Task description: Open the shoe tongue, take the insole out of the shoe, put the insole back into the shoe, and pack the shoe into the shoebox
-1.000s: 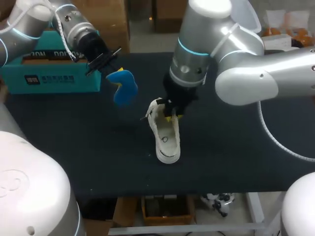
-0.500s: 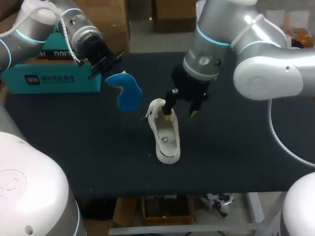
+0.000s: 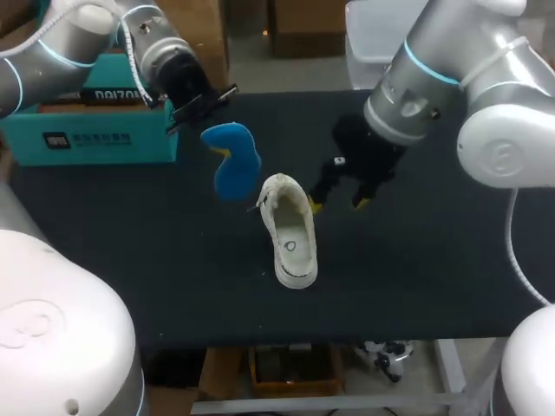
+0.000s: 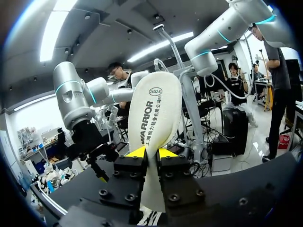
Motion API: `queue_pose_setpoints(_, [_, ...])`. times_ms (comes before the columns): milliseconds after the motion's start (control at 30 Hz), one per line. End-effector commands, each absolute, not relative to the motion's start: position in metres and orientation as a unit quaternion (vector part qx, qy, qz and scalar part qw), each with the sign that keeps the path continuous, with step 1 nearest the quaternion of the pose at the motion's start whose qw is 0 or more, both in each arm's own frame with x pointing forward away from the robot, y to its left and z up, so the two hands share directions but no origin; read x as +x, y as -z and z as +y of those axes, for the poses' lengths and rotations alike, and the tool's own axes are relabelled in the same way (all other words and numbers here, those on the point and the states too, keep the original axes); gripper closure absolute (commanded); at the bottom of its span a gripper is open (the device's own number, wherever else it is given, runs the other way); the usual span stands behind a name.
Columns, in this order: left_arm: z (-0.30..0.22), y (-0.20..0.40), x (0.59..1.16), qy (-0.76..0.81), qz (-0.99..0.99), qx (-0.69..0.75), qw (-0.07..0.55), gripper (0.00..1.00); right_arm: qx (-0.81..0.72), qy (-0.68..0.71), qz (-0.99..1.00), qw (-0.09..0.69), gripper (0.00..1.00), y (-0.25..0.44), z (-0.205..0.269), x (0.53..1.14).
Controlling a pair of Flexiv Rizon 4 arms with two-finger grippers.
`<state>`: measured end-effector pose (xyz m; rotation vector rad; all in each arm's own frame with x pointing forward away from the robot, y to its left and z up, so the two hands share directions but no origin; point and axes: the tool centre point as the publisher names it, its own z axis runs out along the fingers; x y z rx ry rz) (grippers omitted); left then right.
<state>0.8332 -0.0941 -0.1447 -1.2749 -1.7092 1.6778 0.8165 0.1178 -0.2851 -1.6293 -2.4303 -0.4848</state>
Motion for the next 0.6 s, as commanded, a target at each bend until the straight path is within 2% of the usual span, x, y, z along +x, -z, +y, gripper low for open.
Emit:
queue_pose_setpoints(33, [-0.094,0.143,0.828,-0.603,-0.62,-0.458,0.207,1.0,-0.547,0.165,-0.816,0.087,0.0,0.286,0.117,0.815])
queue_pose_setpoints(200, [-0.094,0.143,0.828,-0.603,-0.62,-0.458,0.207,1.0,-0.56,0.152,-0.809,0.092,0.0,0.287,0.116,0.817])
queue_pose_setpoints(333, [-0.099,0.14,0.809,-0.597,-0.6,-0.485,0.222,1.0,-0.595,0.188,-0.766,0.152,0.0,0.273,0.111,0.812])
queue_pose_setpoints(600, [-0.113,0.138,0.777,-0.577,-0.565,-0.527,0.263,1.0,-0.683,0.174,-0.664,0.252,0.0,0.265,0.104,0.783])
